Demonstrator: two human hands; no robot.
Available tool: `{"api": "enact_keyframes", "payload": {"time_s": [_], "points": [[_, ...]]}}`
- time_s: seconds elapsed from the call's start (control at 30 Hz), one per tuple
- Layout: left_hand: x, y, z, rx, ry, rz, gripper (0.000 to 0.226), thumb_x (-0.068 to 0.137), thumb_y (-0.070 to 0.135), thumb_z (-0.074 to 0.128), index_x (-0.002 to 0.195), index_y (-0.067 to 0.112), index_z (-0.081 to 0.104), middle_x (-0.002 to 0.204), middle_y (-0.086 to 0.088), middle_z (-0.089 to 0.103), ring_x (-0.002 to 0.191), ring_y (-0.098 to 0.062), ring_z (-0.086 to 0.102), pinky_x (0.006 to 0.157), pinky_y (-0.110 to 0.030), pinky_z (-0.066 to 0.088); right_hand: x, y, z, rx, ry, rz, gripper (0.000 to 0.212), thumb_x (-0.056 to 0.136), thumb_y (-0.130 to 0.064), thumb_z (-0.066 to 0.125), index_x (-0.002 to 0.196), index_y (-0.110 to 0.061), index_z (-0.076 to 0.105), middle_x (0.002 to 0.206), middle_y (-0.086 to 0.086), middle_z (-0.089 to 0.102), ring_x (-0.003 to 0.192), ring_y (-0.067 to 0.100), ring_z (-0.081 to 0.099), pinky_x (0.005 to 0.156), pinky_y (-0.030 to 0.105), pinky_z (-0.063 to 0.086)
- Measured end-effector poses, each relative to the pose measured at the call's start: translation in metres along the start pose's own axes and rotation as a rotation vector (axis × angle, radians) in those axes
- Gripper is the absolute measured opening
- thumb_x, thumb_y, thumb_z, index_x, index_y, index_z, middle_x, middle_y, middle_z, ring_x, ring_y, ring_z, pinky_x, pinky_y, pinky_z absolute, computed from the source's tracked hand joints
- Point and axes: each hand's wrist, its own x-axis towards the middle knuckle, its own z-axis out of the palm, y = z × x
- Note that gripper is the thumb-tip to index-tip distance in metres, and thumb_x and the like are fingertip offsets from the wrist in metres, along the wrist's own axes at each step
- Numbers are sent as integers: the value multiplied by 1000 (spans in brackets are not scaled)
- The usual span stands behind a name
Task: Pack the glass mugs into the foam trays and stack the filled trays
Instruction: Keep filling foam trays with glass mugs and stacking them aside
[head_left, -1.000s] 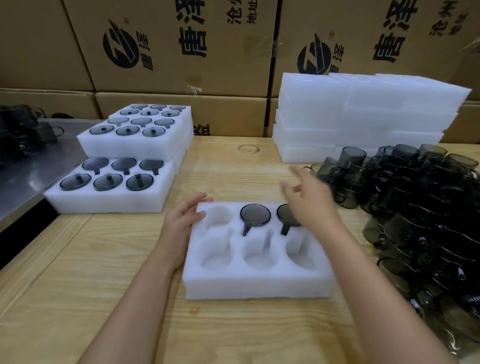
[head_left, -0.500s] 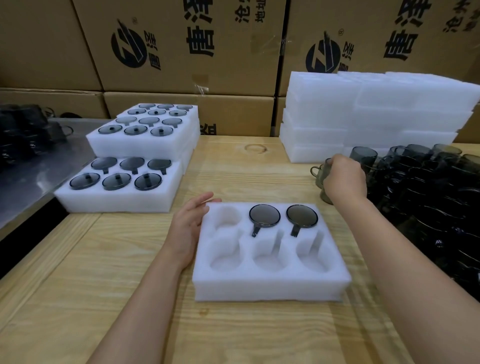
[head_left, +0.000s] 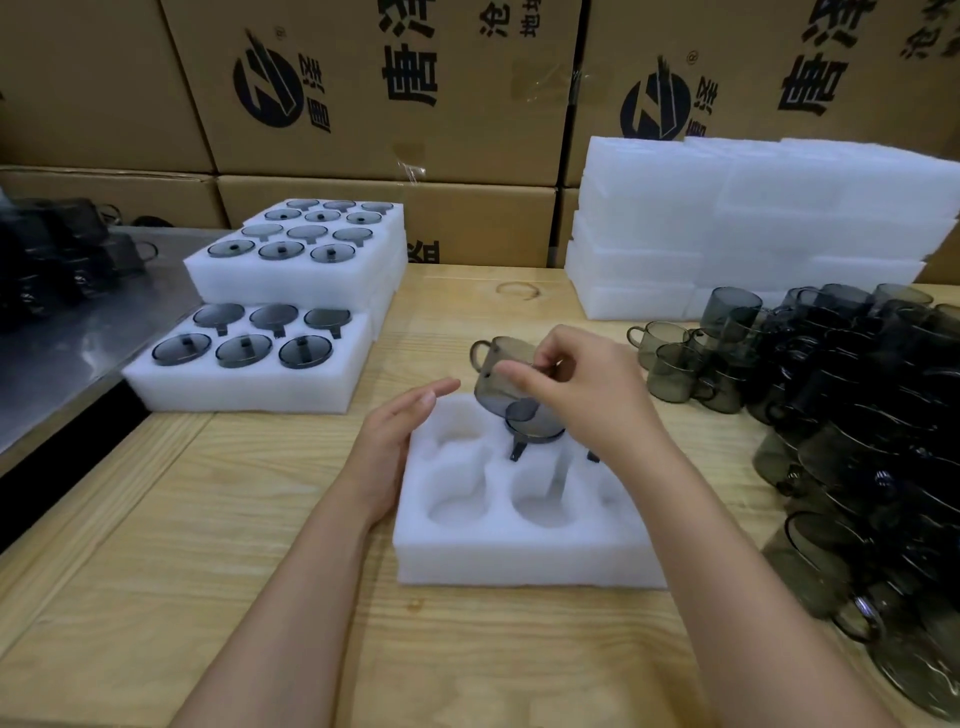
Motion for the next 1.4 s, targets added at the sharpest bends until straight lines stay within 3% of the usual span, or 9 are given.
{"api": "enact_keyframes", "payload": {"time_s": [0.1,0.4,0.6,0.77,0.9,1.07,1.2,1.3,1.4], "points": [[1,0,-1,37,-26,-8,45,84,19,61,125,-1,59,139,-17,50,130,-35,46,110,-57,32,-3,4,12,29,-28,3,36,73,-36,77,61,-16,49,50,-13,44,48,0,41,47,10,32],[3,-3,-2,105,-70,116,45,74,10,70,118,6,66,146,-9,46,138,-26,37,108,-48,37,3,8,21,60,-83,-119,24,79,-31,73,71,-18,54,70,-14,53,58,2,47,55,9,36],[6,-6,-2,37,63,190,30,53,3,80,81,15,77,93,-7,73,85,-21,67,74,-31,54,3,8,22,164,-128,-144,12,86,-21,67,80,-26,58,103,-22,48,80,4,53,71,6,43],[8,-2,-4,-186,-79,132,47,60,19,85,100,6,65,95,-9,71,86,-23,68,77,-35,56,4,12,22,299,-200,-48,18,86,-16,65,76,-30,59,90,-15,65,90,-1,61,74,10,47],[8,1,-4,-119,-2,150,51,34,43,95,71,16,73,88,-1,74,81,-17,69,71,-30,56,5,15,25,322,-232,1,16,86,-15,64,80,-29,59,92,-12,66,87,-5,61,71,13,49],[6,8,-7,-45,-85,162,41,33,40,96,58,17,73,112,6,71,113,-15,62,90,-32,51,2,17,32,213,-249,38,18,77,-35,72,88,-33,58,96,-14,63,86,9,62,71,22,50],[5,10,-15,-66,-217,65,54,43,40,94,78,6,72,132,-5,60,126,-24,52,100,-43,42,-1,14,37,201,-257,21,21,77,-26,74,80,-29,54,96,-13,61,91,9,59,78,24,49],[4,12,-14,-143,-259,30,51,53,41,90,87,8,72,133,-14,58,118,-30,57,95,-44,48,-3,11,37,228,-318,19,23,79,-20,72,77,-30,52,99,-15,62,88,3,59,86,24,49],[6,9,-15,-163,-224,59,45,52,37,91,82,17,64,123,-9,65,111,-27,61,92,-43,50,-5,10,38,217,-355,-1,20,82,-16,69,82,-25,51,109,6,63,98,20,61,90,39,49]]}}
